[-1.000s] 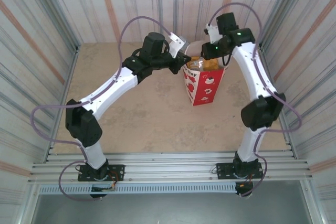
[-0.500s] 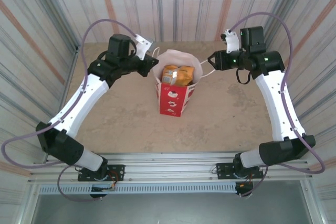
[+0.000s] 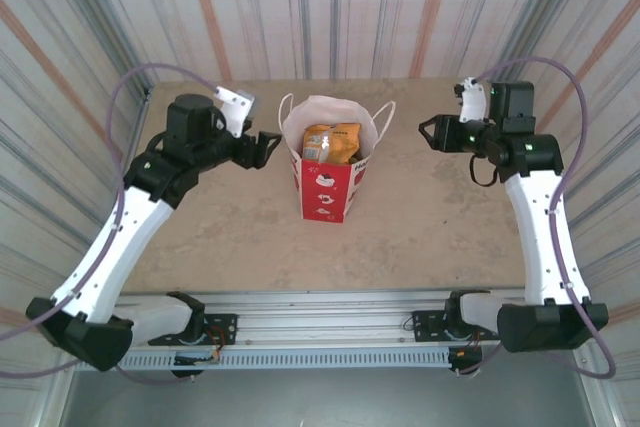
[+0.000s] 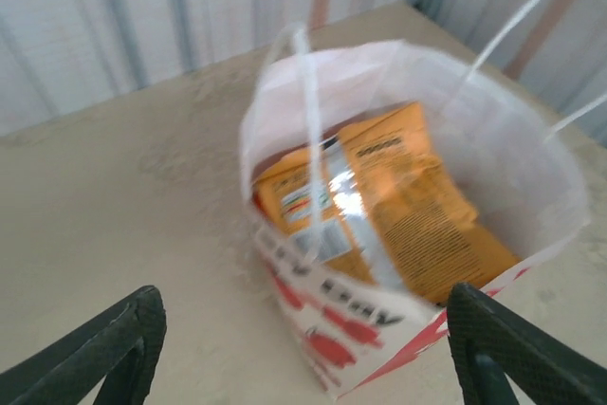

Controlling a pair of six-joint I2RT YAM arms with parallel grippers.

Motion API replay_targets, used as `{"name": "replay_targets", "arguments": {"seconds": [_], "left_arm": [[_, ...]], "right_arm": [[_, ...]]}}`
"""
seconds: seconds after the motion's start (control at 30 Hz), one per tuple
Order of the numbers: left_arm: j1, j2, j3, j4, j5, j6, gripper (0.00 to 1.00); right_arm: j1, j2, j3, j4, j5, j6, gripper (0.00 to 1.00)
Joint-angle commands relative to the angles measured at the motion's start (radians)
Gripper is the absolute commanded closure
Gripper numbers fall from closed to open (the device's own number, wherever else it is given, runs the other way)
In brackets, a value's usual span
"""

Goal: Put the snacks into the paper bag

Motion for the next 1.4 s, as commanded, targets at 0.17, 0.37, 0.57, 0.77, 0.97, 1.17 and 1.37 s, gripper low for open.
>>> {"name": "replay_targets", "arguments": {"seconds": [0.17, 0.37, 0.57, 0.77, 0.97, 1.17, 1.37], "left_arm": [[0.165, -0.206, -0.286, 0.069, -0.26, -0.173, 0.07], [0.213, -0.292, -0.587, 0.311, -0.394, -0.13, 0.02], [0.213, -0.244, -0.807, 0.611, -0.443, -0.048, 0.01], [0.21, -0.06, -0.924, 0.934, -0.392, 0.062, 0.01], [0.226, 0.149, -0.939, 1.186, -0.299, 0.136, 0.01], [0.382, 0.322, -0.981, 1.457, -0.188, 0.084, 0.02], [0.419, 0.369, -0.937, 1.427, -0.218, 0.028, 0.01]], "right_arm": [[-0.087, -0.146, -0.274, 0.222, -0.017, 0.021, 0.37], [-0.103, -0.201, -0.593, 0.506, 0.156, -0.045, 0.01], [-0.135, -0.175, -0.872, 0.902, 0.18, -0.063, 0.01], [-0.153, 0.004, -0.963, 1.185, 0.148, -0.031, 0.01], [-0.153, 0.216, -1.022, 1.53, 0.158, -0.019, 0.01], [-0.119, 0.319, -1.026, 1.623, 0.228, -0.044, 0.01], [-0.11, 0.351, -1.04, 1.683, 0.251, -0.042, 0.01]]}}
